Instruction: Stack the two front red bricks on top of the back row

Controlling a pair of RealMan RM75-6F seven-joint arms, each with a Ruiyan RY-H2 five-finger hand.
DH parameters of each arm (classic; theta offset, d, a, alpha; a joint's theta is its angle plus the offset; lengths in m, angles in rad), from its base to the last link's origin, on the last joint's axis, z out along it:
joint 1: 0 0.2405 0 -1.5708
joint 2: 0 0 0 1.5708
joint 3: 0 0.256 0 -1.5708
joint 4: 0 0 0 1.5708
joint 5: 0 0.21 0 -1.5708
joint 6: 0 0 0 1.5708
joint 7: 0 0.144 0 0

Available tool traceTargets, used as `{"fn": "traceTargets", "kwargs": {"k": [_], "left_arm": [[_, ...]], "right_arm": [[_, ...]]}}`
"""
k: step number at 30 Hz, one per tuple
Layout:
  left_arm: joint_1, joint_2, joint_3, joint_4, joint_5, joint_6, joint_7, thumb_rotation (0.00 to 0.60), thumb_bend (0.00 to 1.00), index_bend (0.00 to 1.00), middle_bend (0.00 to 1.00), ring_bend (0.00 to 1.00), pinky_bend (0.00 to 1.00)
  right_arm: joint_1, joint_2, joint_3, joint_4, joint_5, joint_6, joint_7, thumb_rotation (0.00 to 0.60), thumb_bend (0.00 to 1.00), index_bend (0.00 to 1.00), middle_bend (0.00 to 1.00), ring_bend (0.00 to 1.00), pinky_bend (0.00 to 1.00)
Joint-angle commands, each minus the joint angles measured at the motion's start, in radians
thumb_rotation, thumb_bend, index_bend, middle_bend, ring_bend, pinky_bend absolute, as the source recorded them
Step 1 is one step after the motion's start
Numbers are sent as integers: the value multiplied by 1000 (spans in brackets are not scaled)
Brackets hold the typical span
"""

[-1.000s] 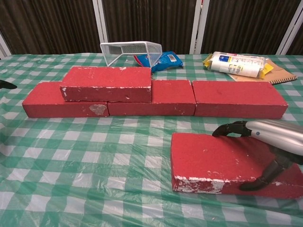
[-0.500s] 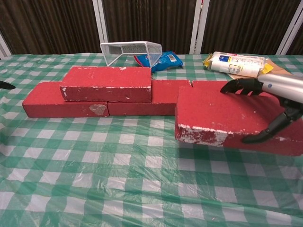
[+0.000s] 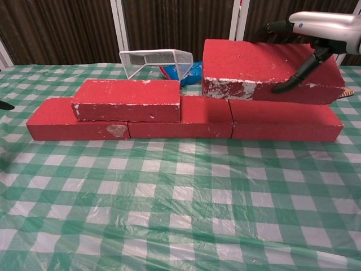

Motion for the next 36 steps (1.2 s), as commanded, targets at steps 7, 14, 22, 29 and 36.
{"fn": "traceTargets", "kwargs": {"k": [7, 14, 22, 29, 36], "left_arm": [[-2, -22, -12, 19, -15, -23, 31, 600, 227, 0, 0, 0, 27], [-2, -27, -18, 30, -15, -32, 28, 600, 227, 0, 0, 0, 27], [1, -25, -21, 28, -10, -30, 24, 600, 227, 0, 0, 0, 27], [2, -26, -22, 28, -8, -35, 24, 600, 227, 0, 0, 0, 27], [1, -27, -24, 29, -9, -43, 27, 600, 228, 0, 0, 0, 27]], "right_arm": [[143, -78, 7, 311, -9, -159, 237, 600, 109, 595, 455, 328, 466], [169, -118, -49, 390, -83, -156, 347, 600, 109, 591, 455, 328, 466], [180, -129, -86, 412, -112, -137, 400, 600, 109, 585, 455, 328, 466], [200, -147, -98, 429, -98, -158, 408, 600, 109, 581, 455, 328, 466], [229, -189, -104, 464, -81, -191, 417, 600, 110, 556, 454, 328, 466]]}}
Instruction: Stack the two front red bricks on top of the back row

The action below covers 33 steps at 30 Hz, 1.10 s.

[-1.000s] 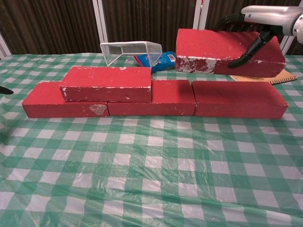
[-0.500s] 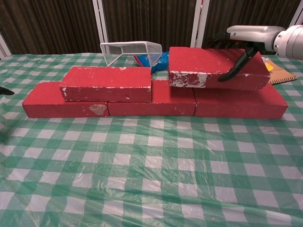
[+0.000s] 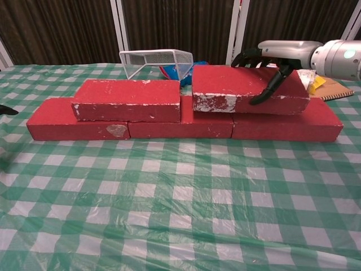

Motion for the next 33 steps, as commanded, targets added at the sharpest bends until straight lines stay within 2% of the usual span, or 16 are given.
{"fn": "traceTargets", "kwargs": {"k": [1, 7, 11, 17, 20, 23, 33], "left_arm": [[0, 0, -1, 0, 0, -1, 0, 600, 229, 0, 0, 0, 27], [-1, 1, -2, 6, 1, -8, -9, 600, 227, 0, 0, 0, 27], [-2, 2, -2, 7, 1, -11, -13, 600, 227, 0, 0, 0, 27], [-3, 3, -4, 9, 3, -15, -20, 600, 229, 0, 0, 0, 27], [-4, 6, -4, 6, 2, -21, -30, 600, 228, 0, 0, 0, 27], [-4, 6, -5, 7, 2, -22, -33, 600, 229, 0, 0, 0, 27], [-3, 7, -5, 5, 6, -19, -33, 600, 229, 0, 0, 0, 27]], "right_arm": [[11, -14, -2, 14, 10, -15, 2, 600, 109, 548, 454, 328, 465], [27, -39, -4, 31, 21, -27, 4, 600, 109, 444, 448, 295, 459], [37, -47, -9, 37, 24, -41, 9, 600, 109, 356, 388, 238, 441], [47, -56, -10, 42, 39, -60, 12, 600, 109, 99, 245, 118, 353], [51, -58, -12, 44, 39, -60, 21, 600, 110, 35, 208, 98, 346], [52, -61, -12, 45, 36, -54, 29, 600, 109, 1, 188, 87, 345], [62, -61, -22, 45, 37, -66, 24, 600, 109, 0, 144, 47, 326]]}}
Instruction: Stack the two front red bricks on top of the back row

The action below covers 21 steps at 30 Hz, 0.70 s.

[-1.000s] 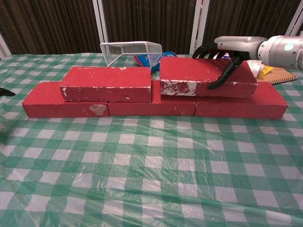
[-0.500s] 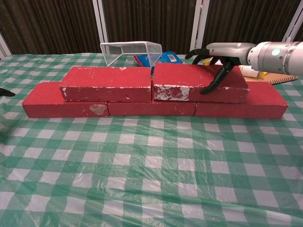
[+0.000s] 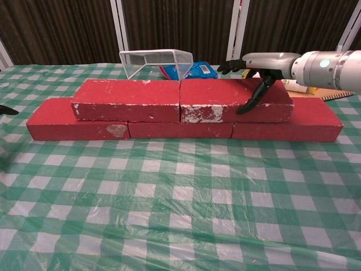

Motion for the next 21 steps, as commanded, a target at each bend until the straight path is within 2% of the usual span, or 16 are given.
{"fn": "traceTargets", "kwargs": {"k": [1, 16, 21], "left_arm": [[0, 0, -1, 0, 0, 0, 0, 600, 229, 0, 0, 0, 27], [0, 0, -2, 2, 3, 2, -3, 600, 227, 0, 0, 0, 26], [3, 4, -1, -5, 11, 15, -1, 600, 227, 0, 0, 0, 27]], "right_arm": [[1, -3, -1, 2, 1, 1, -4, 600, 109, 0, 138, 42, 321], [3, 2, -2, -3, 28, -17, -22, 600, 101, 0, 62, 0, 241], [-18, 47, 2, -68, 30, 18, -25, 600, 80, 0, 21, 0, 192]]}}
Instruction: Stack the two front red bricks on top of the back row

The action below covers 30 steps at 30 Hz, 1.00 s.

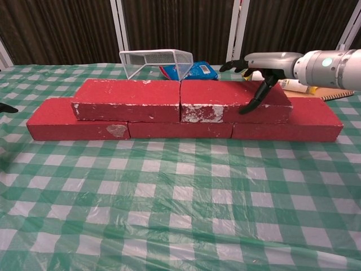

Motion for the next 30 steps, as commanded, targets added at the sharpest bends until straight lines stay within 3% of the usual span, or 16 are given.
{"fn": "traceTargets", "kwargs": {"k": [1, 7, 15, 22, 25, 27, 30], "left_arm": [[3, 3, 1, -5, 7, 11, 1, 600, 227, 0, 0, 0, 27], [13, 13, 5, -27, 28, 44, 7, 600, 227, 0, 0, 0, 27], [30, 26, 12, -63, 56, 93, 32, 600, 228, 0, 0, 0, 27], [65, 17, -5, -74, 78, 204, 108, 600, 256, 0, 0, 0, 27], [78, 17, -11, -79, 88, 244, 128, 600, 256, 0, 0, 0, 27], [82, 21, -10, -84, 96, 257, 127, 600, 256, 0, 0, 0, 27], [86, 31, -6, -97, 110, 265, 118, 600, 257, 0, 0, 0, 27]], "right_arm": [[-33, 51, 2, -73, -7, 59, -5, 600, 75, 0, 12, 0, 177], [-166, 191, -35, -262, -50, 251, -27, 600, 72, 0, 0, 0, 148], [-366, 305, -122, -350, -59, 455, -130, 600, 71, 0, 0, 0, 72], [-675, 245, -206, -373, -69, 851, -344, 600, 72, 0, 0, 0, 0], [-735, 248, -229, -411, -105, 935, -463, 600, 71, 0, 0, 0, 0], [-758, 241, -218, -423, -135, 997, -479, 600, 72, 0, 0, 0, 0], [-770, 245, -224, -435, -165, 1003, -474, 600, 72, 0, 0, 0, 0]]}}
